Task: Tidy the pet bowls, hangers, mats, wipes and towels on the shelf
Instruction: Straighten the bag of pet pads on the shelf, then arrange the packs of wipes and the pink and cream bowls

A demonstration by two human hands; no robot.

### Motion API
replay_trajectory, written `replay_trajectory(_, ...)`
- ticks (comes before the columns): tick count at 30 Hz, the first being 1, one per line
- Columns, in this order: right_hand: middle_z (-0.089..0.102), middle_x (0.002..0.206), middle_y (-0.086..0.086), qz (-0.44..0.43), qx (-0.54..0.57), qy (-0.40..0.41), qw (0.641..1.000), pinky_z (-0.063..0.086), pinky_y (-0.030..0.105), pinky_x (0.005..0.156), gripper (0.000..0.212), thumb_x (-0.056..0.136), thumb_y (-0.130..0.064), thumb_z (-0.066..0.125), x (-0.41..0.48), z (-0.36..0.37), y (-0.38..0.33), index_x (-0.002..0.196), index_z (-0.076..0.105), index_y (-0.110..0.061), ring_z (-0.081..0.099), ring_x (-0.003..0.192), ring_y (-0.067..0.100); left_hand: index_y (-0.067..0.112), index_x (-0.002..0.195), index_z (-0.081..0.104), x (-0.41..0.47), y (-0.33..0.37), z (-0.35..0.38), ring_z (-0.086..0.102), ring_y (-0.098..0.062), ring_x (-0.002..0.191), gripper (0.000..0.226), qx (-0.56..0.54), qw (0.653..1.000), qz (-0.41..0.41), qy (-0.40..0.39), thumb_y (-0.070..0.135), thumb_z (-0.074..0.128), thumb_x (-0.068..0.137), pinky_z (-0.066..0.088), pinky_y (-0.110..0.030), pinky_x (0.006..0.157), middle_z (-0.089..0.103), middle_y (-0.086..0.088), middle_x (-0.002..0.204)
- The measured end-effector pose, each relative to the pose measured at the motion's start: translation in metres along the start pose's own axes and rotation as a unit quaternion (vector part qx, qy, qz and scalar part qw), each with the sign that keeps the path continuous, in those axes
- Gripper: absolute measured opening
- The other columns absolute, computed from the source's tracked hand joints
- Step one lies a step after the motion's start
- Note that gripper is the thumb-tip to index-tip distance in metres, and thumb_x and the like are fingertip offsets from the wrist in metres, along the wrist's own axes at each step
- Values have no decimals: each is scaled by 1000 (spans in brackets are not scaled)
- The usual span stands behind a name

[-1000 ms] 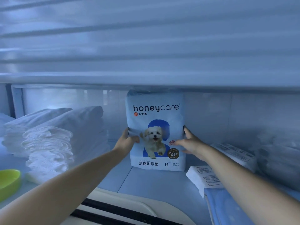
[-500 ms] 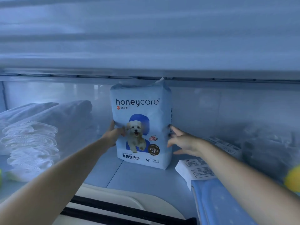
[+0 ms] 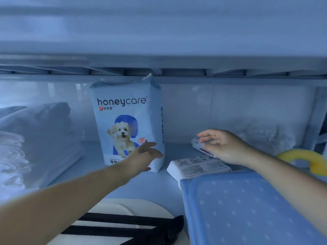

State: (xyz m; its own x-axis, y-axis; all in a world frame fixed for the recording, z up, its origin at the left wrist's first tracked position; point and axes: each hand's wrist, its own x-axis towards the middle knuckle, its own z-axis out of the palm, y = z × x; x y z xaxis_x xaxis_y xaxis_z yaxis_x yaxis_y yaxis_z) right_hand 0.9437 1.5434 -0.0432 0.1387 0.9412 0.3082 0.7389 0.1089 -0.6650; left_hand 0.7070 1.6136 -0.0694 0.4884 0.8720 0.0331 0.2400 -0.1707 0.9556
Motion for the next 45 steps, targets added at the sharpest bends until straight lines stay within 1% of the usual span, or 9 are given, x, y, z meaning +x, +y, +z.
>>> replay_trajectory(3, 64, 109, -11, -33, -29, 34, 998, 46, 9, 79, 24, 90, -20, 57, -27, -1, 20, 113, 58, -27, 60, 97, 2, 32, 120, 54, -6, 6, 38, 51, -1, 111, 42, 71, 995, 33, -59, 37, 66, 80, 47, -25, 94, 58, 18, 115)
replay_trajectory(7, 65, 107, -16, -73, -54, 66, 994, 45, 19, 93, 23, 90, -23, 60, -68, -7, 48, 112, 62, -26, 59, 102, -3, 30, 114, 58, -11, -4, 74, 55, 4, 107, 25, 179, 976, 90, -85, 31, 58, 90, 41, -8, 85, 61, 16, 113)
replay_trajectory(11, 60, 114, -16, -124, -96, 105, 982, 33, 4, 93, 30, 87, -29, 54, -110, -23, 61, 114, 63, -19, 50, 111, -6, 33, 104, 61, -16, -10, 91, 60, 6, 90, 16, 249, 956, 116, -102, 40, 58, 89, 49, -18, 84, 66, 17, 100)
replay_trajectory(16, 57, 118, -14, -76, -107, 113, 985, 27, 0, 94, 35, 83, -30, 53, -164, -34, 76, 113, 63, -16, 49, 113, -4, 39, 106, 54, -19, -9, 98, 60, 3, 92, 18, 299, 943, 107, -93, 45, 53, 89, 47, -22, 85, 64, 21, 100)
replay_trajectory(21, 45, 140, -7, -14, -164, 119, 979, 24, 10, 104, 36, 86, -30, 58, -205, -27, 84, 121, 60, -20, 41, 130, 6, 37, 106, 53, -25, -1, 100, 61, -7, 92, 23, 292, 946, 112, -83, 45, 60, 85, 48, -26, 81, 63, 9, 105)
replay_trajectory(29, 27, 148, -19, 119, -189, 170, 960, 18, 51, 113, 41, 92, -38, 49, -274, -15, 65, 133, 45, -37, 21, 139, -1, 33, 105, 60, -61, 18, 109, 62, -8, 96, 35, 217, 962, 107, -123, 47, 69, 74, 48, -26, 86, 64, 11, 106)
replay_trajectory(36, 32, 150, -10, 193, -159, 209, 945, 25, 50, 112, 40, 92, -34, 53, -326, -31, 69, 131, 49, -35, 23, 140, 7, 24, 97, 63, -108, 16, 164, 60, -18, 90, 15, 231, 958, 159, -55, 33, 60, 86, 47, -29, 75, 66, 2, 97)
replay_trajectory(41, 33, 150, 1, 201, -164, 168, 951, 11, 6, 100, 43, 94, -29, 52, -355, -54, 69, 137, 46, -22, 24, 141, 11, 17, 98, 64, -134, 21, 202, 60, -22, 94, 24, 224, 961, 159, -44, 36, 57, 85, 51, -33, 77, 66, -2, 97)
replay_trajectory(45, 18, 156, -6, 247, -162, 128, 947, 13, 34, 117, 50, 95, -42, 46, -369, -71, 86, 142, 34, -33, 14, 144, 12, 13, 92, 62, -148, 26, 232, 61, -24, 85, 24, 228, 963, 142, -36, 35, 55, 86, 48, -31, 64, 64, -8, 94)
